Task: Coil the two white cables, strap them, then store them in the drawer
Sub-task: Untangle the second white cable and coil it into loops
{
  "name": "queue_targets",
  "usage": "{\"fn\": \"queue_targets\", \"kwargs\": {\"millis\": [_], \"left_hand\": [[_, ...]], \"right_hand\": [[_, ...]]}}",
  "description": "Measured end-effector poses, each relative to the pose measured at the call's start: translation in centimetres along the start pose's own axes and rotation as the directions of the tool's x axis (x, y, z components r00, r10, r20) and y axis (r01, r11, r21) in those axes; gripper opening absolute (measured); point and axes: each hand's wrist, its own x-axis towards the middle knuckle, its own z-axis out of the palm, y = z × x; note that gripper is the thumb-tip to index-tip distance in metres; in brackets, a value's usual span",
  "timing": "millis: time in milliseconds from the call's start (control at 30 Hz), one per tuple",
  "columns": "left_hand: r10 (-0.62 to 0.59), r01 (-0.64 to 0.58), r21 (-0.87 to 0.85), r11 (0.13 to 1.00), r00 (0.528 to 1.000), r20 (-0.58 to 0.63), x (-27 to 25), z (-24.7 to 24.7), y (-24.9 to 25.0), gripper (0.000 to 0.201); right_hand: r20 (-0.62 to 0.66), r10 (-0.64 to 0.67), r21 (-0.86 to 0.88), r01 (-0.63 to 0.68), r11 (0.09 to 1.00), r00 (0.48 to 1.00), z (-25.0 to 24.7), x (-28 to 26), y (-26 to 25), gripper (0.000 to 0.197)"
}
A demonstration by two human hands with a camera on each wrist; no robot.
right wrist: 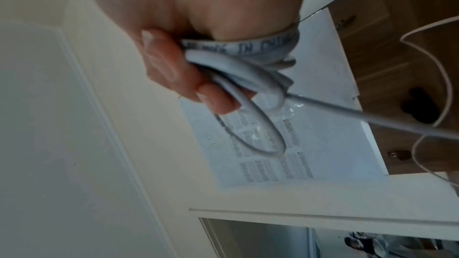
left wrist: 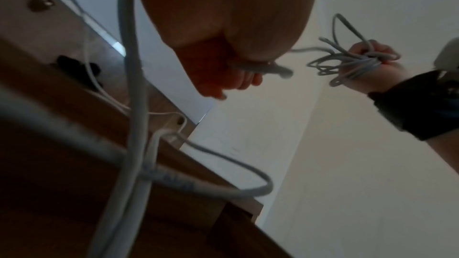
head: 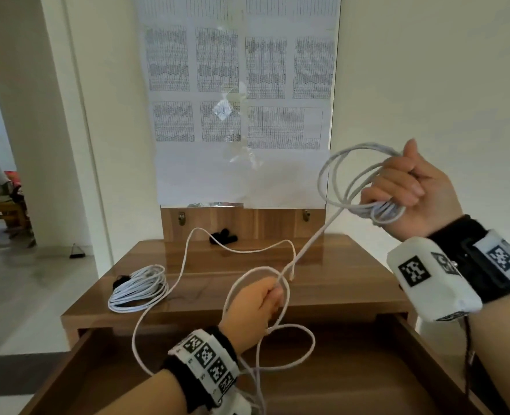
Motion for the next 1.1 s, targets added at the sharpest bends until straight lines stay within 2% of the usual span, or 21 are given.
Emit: {"fn": "queue_targets", "kwargs": {"millis": [33, 100, 167, 233, 367, 467, 600, 667, 700, 767, 833, 900, 967, 1000, 1100], "left_hand": [[-0.055, 0.055, -0.012, 0.998, 0.997, 0.049, -0.2, 0.0, -0.5, 0.028], [-0.104, 0.103, 0.011, 0.995, 0.986, 0.13, -0.5, -0.1, -0.2, 0.027], [-0.08, 0.078, 0.019, 0.997, 0.982, 0.173, -1.0, -0.4, 1.0, 0.023], [-0.012, 0.001, 0.064, 0.998, 0.985, 0.17, -1.4, -1.0, 1.7, 0.016], [0.042, -0.068, 0.211, 0.975, 0.991, 0.126, -2.6, -2.1, 3.0, 0.012], [0.101, -0.166, 0.454, 0.876, 0.981, 0.164, -3.5, -2.2, 4.9, 0.005], [0.191, -0.32, 0.545, 0.775, 0.941, 0.28, -3.7, -2.3, 6.7, 0.008], [0.21, -0.362, 0.543, 0.758, 0.923, 0.323, -3.4, -3.0, 7.5, 0.006], [0.226, -0.373, 0.542, 0.753, 0.92, 0.319, -3.2, -3.5, 7.7, 0.011], [0.264, -0.391, 0.55, 0.738, 0.917, 0.298, -3.0, -4.8, 7.9, 0.014], [0.32, -0.406, 0.562, 0.72, 0.914, 0.25, -2.8, -6.1, 8.1, 0.015], [0.316, -0.363, 0.526, 0.769, 0.931, 0.181, -2.1, -7.0, 8.1, 0.016], [0.282, -0.292, 0.435, 0.852, 0.955, 0.089, -1.1, -7.6, 8.0, 0.016], [0.262, -0.256, 0.384, 0.887, 0.964, 0.04, -0.5, -7.9, 7.8, 0.016], [0.192, -0.174, 0.221, 0.96, 0.979, -0.064, 0.7, -8.4, 7.4, 0.016]], "right_hand": [[-0.097, -0.09, -0.057, 0.085, 0.995, 0.991, 0.3, 0.1, 0.0, 0.053], [-0.272, -0.288, -0.261, 0.217, 0.94, 0.918, 0.9, 0.4, 0.5, 0.049], [-0.326, -0.41, -0.4, 0.269, 0.876, 0.852, 1.2, 0.8, 1.3, 0.043], [-0.352, -0.46, -0.43, 0.295, 0.853, 0.815, 1.0, 0.9, 1.4, 0.038], [-0.396, -0.484, -0.322, 0.375, 0.869, 0.781, 0.1, 1.1, 1.3, 0.026], [-0.44, -0.523, -0.33, 0.41, 0.85, 0.73, -0.9, 2.0, 2.0, 0.02], [-0.446, -0.591, -0.507, 0.354, 0.786, 0.673, -2.0, 2.8, 3.5, 0.012], [-0.385, -0.65, -0.741, 0.2, 0.641, 0.655, -2.7, 2.6, 4.5, 0.012], [-0.345, -0.653, -0.857, 0.056, 0.512, 0.674, -3.2, 2.4, 5.0, 0.014], [-0.319, -0.555, -0.946, -0.222, 0.237, 0.768, -4.3, 1.7, 5.8, 0.017], [-0.394, -0.341, -0.918, -0.386, 0.095, 0.853, -5.4, 1.1, 6.1, 0.017], [-0.487, -0.135, -0.864, -0.498, -0.065, 0.863, -5.9, 0.6, 6.4, 0.015], [-0.552, 0.008, -0.816, -0.538, -0.209, 0.834, -5.6, 0.1, 6.9, 0.022], [-0.581, 0.086, -0.809, -0.562, -0.175, 0.809, -5.3, -0.2, 7.2, 0.024], [-0.597, 0.355, -0.736, -0.667, 0.113, 0.719, -4.1, -1.0, 7.6, 0.025]]}}
